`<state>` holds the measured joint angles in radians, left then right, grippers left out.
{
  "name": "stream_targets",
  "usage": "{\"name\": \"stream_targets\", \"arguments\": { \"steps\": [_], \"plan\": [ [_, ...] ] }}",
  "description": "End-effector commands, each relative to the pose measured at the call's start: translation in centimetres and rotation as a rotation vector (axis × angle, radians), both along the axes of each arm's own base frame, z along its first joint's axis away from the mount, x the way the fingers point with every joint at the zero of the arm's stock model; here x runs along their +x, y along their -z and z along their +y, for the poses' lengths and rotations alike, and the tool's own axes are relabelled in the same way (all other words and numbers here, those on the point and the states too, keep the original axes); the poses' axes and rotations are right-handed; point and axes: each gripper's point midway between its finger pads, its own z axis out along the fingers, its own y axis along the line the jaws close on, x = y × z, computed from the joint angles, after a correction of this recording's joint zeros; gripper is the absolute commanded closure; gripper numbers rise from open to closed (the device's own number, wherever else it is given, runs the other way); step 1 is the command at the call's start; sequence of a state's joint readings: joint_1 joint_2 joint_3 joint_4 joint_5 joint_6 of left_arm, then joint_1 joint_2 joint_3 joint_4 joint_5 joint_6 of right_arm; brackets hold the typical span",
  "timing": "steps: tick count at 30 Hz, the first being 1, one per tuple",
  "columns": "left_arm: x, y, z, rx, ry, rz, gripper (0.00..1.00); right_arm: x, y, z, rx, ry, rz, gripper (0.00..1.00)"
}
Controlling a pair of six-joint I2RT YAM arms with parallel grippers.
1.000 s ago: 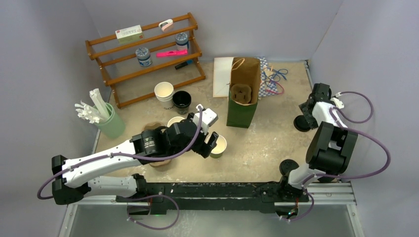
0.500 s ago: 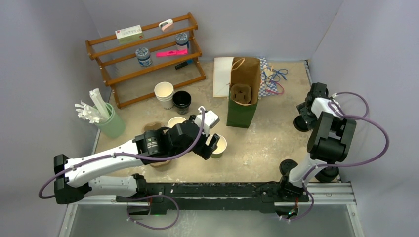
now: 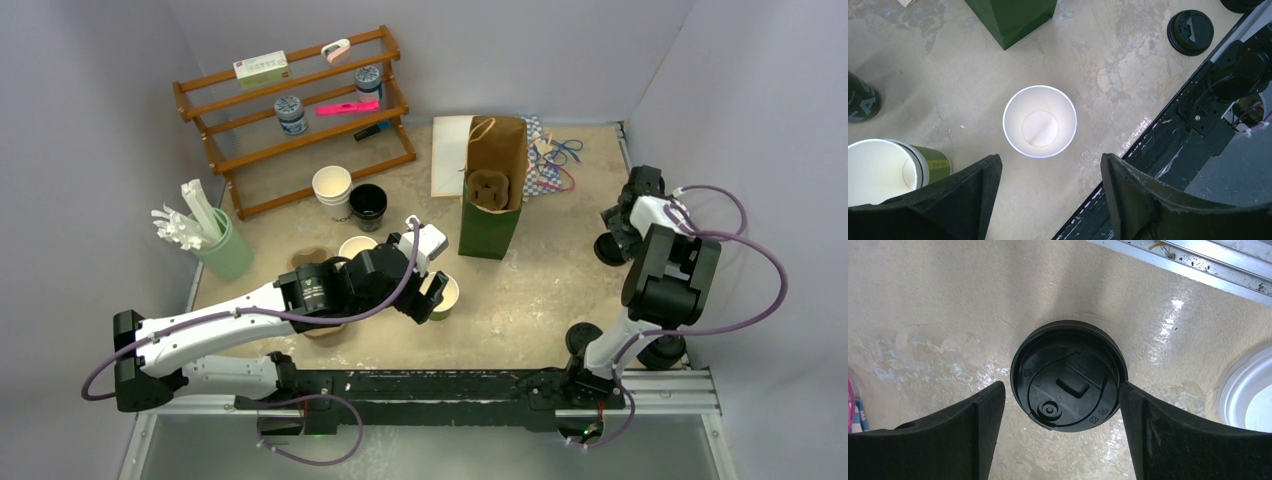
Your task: Pack the takeout coffee
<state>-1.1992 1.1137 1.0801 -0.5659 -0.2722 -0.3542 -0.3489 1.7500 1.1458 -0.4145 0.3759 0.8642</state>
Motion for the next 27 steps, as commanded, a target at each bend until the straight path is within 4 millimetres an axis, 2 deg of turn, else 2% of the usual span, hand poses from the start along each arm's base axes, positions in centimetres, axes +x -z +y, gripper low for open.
{"name": "stream_targets", "arguments": {
  "steps": [1, 5, 12, 14, 18, 23, 27],
  "plan": [
    [0.1, -1.0, -0.5, -0.045, -0.001, -0.008, 0.25, 0.2, -0.1, -0.4, -0.011, 0.026, 0.013, 0.14],
    [0.1, -1.2, -0.4, -0.048, -0.003, -0.015, 0.25, 0.2, 0.2, -0.5, -0.008, 0.032, 0.017, 0.15],
    [0.2, -1.2, -0.3, -0.041, -0.002, -0.019, 0.25, 0.0, 0.1, -0.4, -0.006, 0.037, 0.013, 0.35],
    [0.2, -1.2, -0.3, -0.04, -0.002, -0.022, 0.25, 0.0, -0.2, -0.4, -0.009, 0.036, 0.009, 0.39],
    [0.3, -1.4, -0.3, -0.044, -0.005, -0.028, 0.25, 0.0, -2.1, -0.6, -0.029, 0.031, -0.012, 0.38],
    [0.2, -1.7, -0.5, -0.071, 0.001, -0.033, 0.25, 0.1, -5.7, -1.0, -0.074, 0.007, -0.057, 0.36],
    [0.1, -1.6, -0.7, -0.077, 0.011, -0.031, 0.25, 0.0, -7.3, 0.0, -0.051, -0.03, -0.097, 0.36]
  ]
}}
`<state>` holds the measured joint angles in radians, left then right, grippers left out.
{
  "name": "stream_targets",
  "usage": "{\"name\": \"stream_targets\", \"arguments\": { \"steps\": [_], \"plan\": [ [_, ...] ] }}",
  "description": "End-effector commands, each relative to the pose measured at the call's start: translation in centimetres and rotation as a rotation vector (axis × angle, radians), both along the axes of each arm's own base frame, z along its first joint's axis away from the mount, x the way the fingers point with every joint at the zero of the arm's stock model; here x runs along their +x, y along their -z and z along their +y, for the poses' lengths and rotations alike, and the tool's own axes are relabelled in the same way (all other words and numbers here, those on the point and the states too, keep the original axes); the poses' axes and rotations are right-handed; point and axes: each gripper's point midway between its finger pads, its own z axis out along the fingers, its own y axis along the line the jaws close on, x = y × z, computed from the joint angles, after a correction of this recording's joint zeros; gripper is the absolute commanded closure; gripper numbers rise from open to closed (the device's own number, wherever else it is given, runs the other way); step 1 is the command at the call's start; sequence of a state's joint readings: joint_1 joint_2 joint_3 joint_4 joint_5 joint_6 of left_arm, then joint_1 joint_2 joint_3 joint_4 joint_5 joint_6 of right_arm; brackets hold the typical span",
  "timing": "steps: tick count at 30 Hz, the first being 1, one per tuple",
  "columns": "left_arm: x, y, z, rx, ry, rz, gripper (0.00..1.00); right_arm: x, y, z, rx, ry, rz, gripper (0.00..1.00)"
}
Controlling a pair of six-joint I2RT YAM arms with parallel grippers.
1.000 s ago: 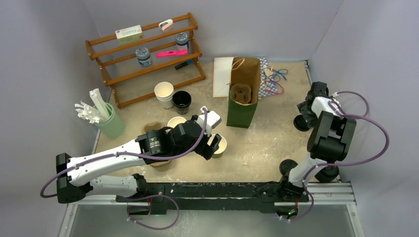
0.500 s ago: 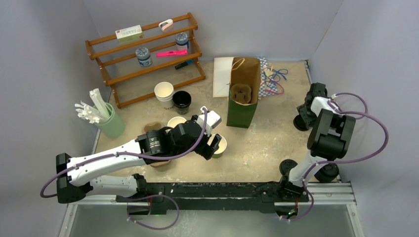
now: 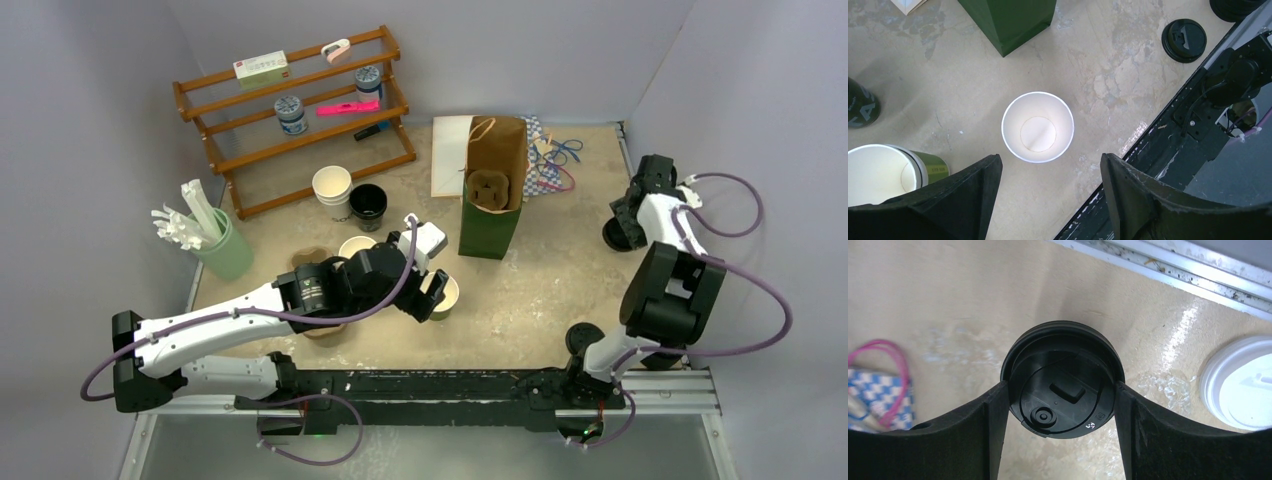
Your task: Pack the takeout coffee
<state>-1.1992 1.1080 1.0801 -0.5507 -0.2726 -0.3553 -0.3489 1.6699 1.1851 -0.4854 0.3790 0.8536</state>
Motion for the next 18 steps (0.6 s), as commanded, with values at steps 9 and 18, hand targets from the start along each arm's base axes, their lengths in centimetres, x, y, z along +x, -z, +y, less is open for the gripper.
{"name": "stream_targets", "arguments": {
  "steps": [9, 18],
  "plan": [
    [-0.7, -0.2, -1.7, -0.149, 0.051, -0.001, 0.26, -0.9, -7.4, 3.6, 0.022, -0.175, -0.156, 0.36],
    [-4.5, -0.5, -12.4, -0.503, 0.329, 0.038, 0.5, -5.5, -7.8, 11.3, 0.166, -0.383, -0.249, 0.35]
  ]
}}
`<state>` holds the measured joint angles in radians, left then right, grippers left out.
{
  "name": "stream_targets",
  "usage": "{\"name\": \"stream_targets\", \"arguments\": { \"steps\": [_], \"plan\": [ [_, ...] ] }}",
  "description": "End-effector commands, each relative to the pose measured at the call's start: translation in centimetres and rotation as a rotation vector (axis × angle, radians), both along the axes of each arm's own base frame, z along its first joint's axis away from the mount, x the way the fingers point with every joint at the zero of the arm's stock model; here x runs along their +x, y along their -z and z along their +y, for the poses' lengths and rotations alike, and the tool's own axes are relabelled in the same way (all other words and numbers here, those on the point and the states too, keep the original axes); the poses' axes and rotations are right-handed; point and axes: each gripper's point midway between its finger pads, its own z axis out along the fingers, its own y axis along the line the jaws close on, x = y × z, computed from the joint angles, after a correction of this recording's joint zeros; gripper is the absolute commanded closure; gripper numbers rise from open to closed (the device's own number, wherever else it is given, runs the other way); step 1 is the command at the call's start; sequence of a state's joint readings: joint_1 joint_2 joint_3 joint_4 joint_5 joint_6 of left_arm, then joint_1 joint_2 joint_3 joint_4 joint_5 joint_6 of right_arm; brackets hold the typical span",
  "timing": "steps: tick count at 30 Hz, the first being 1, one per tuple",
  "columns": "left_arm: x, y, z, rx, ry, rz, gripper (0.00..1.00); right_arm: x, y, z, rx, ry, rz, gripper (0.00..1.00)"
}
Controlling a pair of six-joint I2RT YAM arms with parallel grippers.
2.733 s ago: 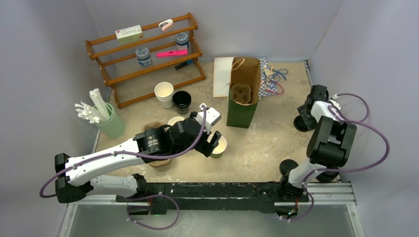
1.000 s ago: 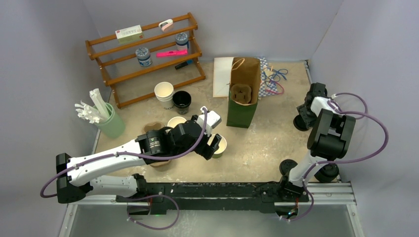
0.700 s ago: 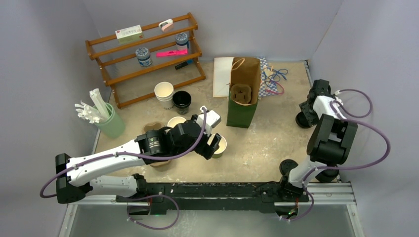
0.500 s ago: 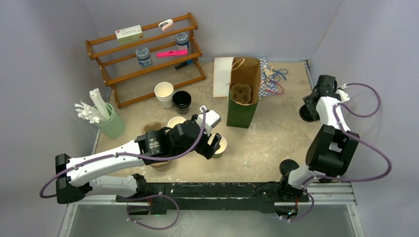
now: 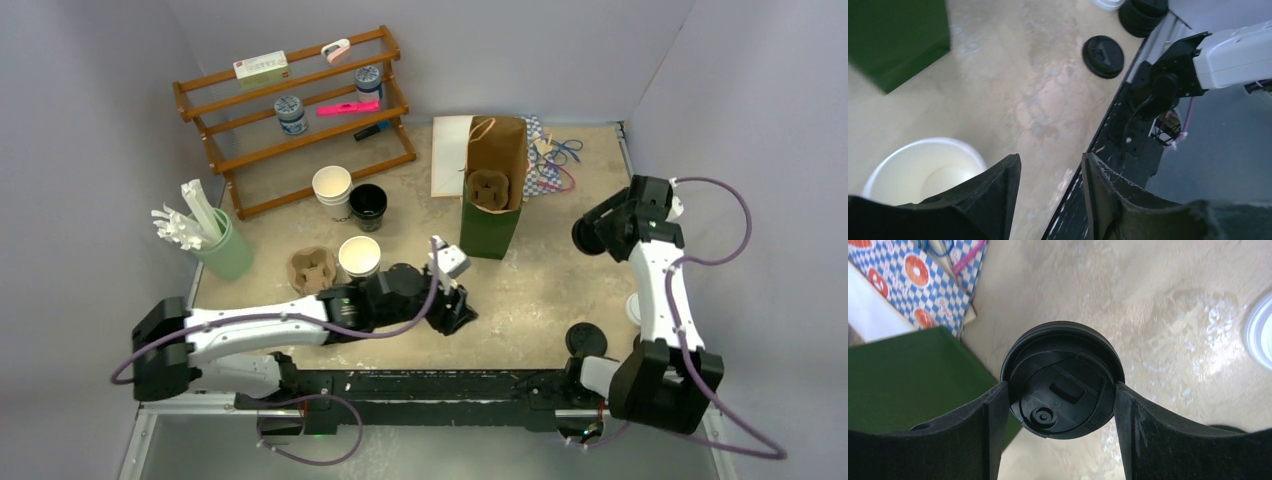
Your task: Pack the takeout coffee
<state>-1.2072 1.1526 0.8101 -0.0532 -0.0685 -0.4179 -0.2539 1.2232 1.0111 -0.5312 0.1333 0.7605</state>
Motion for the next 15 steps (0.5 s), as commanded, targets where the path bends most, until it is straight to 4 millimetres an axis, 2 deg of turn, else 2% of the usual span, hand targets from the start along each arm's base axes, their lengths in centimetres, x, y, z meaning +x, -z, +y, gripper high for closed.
{"name": "stream_targets", "arguments": {
  "steps": [1, 3, 6, 10, 13, 15],
  "plan": [
    [-2.5, -4.0, -7.8, -0.275, 0.164, -0.041, 0.52, -2.9, -0.4, 3.1, 0.083, -0.102, -0.003, 0.35],
    [-2.9, -3.5, -10.0, -0.303, 0.183, -0.063, 0.53, -4.3, -1.0, 4.2, 0.106, -0.133, -0.033, 0.35],
    [-2.5, -2.8, -11.9, -0.382, 0.168, -0.066, 0.56, -6.1, -1.7, 5.9, 0.15, -0.181, -0.067, 0.36],
    [-1.9, -3.2, -13.2, -0.478, 0.171, -0.094, 0.61, -8.3, -2.1, 8.2, 0.221, -0.241, -0.071, 0.36],
    [-1.7, -3.7, -14.2, -0.506, 0.203, -0.084, 0.64, -9.5, -1.3, 10.5, 0.329, -0.289, -0.075, 0.37],
    [-1.1, -3.4, -14.2, -0.53, 0.205, -0.055, 0.64, -10.1, -0.8, 11.3, 0.358, -0.31, -0.07, 0.37]
  ]
}}
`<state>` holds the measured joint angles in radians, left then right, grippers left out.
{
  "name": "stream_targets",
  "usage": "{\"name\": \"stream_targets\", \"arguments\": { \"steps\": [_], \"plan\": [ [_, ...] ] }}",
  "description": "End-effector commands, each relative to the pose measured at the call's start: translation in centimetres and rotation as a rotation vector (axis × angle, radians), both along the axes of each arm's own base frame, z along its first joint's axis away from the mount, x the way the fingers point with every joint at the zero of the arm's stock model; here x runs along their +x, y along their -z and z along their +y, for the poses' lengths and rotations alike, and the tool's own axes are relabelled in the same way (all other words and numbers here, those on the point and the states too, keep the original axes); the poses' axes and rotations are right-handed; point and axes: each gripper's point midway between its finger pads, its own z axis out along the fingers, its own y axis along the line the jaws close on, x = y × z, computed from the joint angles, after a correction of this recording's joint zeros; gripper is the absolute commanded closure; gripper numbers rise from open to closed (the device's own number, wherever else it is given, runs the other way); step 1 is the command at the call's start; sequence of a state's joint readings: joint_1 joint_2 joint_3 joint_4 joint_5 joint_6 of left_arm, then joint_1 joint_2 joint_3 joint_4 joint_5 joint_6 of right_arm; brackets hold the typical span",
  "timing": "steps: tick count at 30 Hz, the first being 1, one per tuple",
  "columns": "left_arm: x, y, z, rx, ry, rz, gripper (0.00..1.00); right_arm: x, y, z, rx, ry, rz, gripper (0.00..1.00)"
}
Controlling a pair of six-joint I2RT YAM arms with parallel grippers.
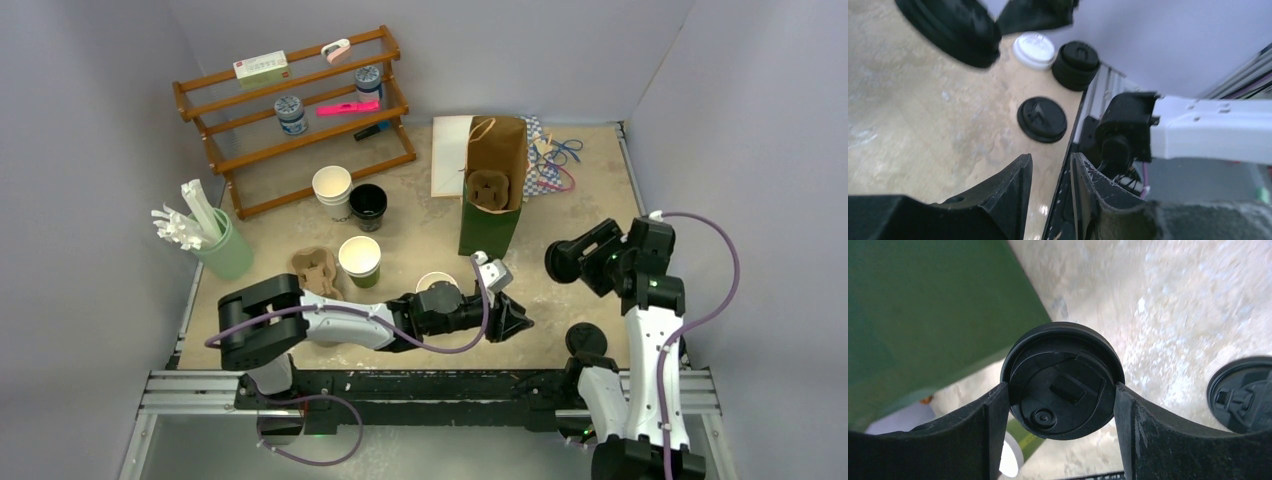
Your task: Pack the takeout coffee
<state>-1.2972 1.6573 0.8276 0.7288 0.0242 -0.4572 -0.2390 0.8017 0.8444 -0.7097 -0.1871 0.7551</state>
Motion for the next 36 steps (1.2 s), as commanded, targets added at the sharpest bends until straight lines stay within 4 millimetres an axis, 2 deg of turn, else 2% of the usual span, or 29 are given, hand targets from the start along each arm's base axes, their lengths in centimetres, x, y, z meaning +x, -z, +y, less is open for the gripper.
{"name": "stream_targets", "arguments": {
  "steps": [1, 4, 9, 18, 23, 28, 36],
  "plan": [
    [1.1, -5.5, -1.3, -0.245, 0.047, 0.013, 0.64, -2.4, 1.9, 3.4, 0.139, -0.102, 0.074, 0.37],
    [2.2, -4.3, -1.3, -0.276, 0.091, 0.085, 0.67, -2.9, 2.4, 4.1, 0.155, -0.123, 0.093, 0.37],
    [2.3, -4.1, -1.6, -0.337, 0.159, 0.125, 0.71, -3.2, 2.0, 4.9, 0.168, -0.163, 0.111, 0.36],
    [3.4, -3.6, -1.5, -0.315, 0.13, 0.126, 0.75, -3.7, 1.3, 5.6, 0.161, -0.198, 0.11, 0.36],
    [4.4, -2.9, -1.4, -0.284, 0.096, 0.13, 0.84, -3.9, 1.3, 5.8, 0.163, -0.209, 0.113, 0.36],
    [5.5, -2.2, -1.5, -0.26, 0.061, 0.141, 0.86, -4.0, 0.9, 5.8, 0.159, -0.213, 0.107, 0.36],
    [8.3, 1.9, -1.3, -0.135, -0.042, 0.208, 0.86, -3.8, 0.0, 5.8, 0.145, -0.221, 0.105, 0.35]
  ]
}}
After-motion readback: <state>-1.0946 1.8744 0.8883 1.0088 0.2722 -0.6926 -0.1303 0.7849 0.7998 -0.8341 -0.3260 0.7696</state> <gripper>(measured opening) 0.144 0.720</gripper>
